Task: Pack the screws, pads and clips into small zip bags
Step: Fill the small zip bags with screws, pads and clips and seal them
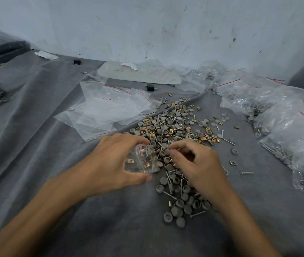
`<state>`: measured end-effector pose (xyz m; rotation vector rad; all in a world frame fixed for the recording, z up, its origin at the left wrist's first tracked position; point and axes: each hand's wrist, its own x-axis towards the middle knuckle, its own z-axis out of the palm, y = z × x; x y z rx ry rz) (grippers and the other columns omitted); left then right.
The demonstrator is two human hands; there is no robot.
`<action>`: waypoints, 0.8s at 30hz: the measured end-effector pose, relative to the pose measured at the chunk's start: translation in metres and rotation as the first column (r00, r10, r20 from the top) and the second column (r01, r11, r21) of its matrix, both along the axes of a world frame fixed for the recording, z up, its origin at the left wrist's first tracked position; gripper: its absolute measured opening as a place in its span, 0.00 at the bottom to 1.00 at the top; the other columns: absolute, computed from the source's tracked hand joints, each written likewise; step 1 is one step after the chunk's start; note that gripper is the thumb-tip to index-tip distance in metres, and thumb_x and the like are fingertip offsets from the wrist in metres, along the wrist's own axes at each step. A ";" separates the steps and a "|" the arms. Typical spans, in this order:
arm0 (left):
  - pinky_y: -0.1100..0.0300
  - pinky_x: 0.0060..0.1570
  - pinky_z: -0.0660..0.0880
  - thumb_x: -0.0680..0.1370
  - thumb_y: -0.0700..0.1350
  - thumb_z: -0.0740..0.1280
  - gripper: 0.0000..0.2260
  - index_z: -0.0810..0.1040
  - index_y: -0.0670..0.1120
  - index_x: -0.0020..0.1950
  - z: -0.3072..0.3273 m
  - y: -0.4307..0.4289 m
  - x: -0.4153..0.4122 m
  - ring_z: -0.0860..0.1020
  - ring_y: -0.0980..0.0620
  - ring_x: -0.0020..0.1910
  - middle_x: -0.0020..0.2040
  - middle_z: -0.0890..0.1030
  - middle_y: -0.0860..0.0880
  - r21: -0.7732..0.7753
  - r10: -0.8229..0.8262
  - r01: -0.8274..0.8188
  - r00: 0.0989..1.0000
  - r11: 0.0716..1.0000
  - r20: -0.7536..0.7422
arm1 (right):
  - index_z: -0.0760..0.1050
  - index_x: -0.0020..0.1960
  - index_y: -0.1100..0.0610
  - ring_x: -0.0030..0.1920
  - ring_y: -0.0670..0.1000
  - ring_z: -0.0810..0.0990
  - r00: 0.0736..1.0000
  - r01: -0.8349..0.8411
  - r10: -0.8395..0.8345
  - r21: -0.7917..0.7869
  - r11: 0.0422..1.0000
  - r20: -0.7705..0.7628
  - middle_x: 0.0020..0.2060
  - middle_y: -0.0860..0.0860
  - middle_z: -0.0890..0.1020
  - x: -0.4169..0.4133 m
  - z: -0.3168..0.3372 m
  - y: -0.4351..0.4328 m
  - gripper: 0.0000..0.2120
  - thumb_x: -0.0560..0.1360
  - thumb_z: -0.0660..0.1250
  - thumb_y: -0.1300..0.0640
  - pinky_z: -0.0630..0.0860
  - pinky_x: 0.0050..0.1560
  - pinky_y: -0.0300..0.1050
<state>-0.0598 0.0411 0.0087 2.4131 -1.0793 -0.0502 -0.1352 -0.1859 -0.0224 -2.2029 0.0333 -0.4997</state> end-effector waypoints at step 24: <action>0.67 0.62 0.56 0.70 0.71 0.69 0.34 0.63 0.65 0.73 -0.005 0.002 0.004 0.56 0.73 0.61 0.64 0.64 0.70 0.000 -0.030 0.030 1.000 1.000 0.002 | 0.75 0.58 0.43 0.57 0.47 0.70 0.945 0.047 -0.208 -0.527 0.849 -0.251 0.53 0.42 0.75 0.006 -0.009 -0.005 0.09 0.78 0.66 0.46 0.71 0.59 0.47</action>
